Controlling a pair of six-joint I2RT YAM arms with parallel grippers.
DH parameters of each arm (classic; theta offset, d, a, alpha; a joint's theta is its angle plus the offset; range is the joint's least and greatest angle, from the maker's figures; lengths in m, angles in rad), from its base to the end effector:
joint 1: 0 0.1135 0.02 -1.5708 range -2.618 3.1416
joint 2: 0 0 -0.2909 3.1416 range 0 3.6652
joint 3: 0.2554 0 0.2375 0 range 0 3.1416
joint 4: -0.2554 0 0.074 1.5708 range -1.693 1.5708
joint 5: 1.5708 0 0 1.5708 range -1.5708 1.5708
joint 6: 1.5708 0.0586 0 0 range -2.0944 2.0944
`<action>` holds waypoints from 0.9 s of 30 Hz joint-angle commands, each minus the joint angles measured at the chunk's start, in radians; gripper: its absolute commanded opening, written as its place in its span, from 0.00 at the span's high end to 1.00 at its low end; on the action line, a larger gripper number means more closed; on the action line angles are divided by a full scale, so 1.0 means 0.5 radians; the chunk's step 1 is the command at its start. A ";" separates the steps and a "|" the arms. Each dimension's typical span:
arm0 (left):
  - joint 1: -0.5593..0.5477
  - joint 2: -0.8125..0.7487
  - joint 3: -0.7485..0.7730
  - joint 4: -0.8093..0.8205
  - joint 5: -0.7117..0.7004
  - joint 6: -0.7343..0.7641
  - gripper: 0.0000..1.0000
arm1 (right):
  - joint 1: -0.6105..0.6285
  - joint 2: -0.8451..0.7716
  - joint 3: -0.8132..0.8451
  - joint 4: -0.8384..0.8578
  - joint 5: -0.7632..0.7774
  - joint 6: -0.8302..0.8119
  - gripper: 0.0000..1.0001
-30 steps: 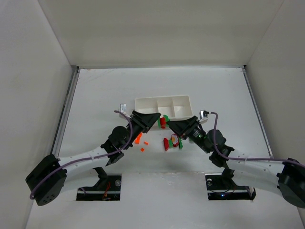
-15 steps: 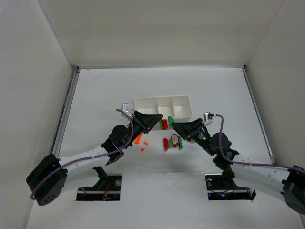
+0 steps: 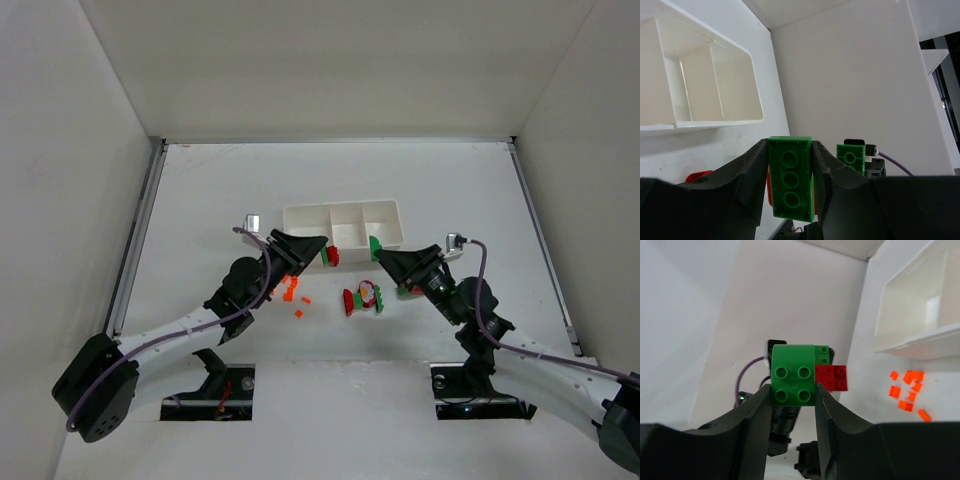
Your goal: Sort the legos into containers by color
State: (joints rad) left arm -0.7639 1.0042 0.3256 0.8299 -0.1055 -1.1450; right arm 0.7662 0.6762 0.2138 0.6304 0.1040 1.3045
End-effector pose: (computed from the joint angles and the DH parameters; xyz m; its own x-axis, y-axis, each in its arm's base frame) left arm 0.1568 -0.1416 0.2813 -0.5131 -0.7626 -0.3939 0.3522 0.2314 -0.9069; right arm 0.1166 0.1038 0.2689 -0.5625 0.7904 -0.2427 -0.2783 0.0954 0.9557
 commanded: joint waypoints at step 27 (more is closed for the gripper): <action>0.637 -1.036 -0.350 -0.893 0.607 0.047 0.82 | 0.040 1.850 1.520 -0.669 0.197 -1.127 0.77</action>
State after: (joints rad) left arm -0.4622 0.4889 0.1570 0.3542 0.1585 -1.1114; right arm 0.7776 1.5677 0.8989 0.2882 0.1982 0.7761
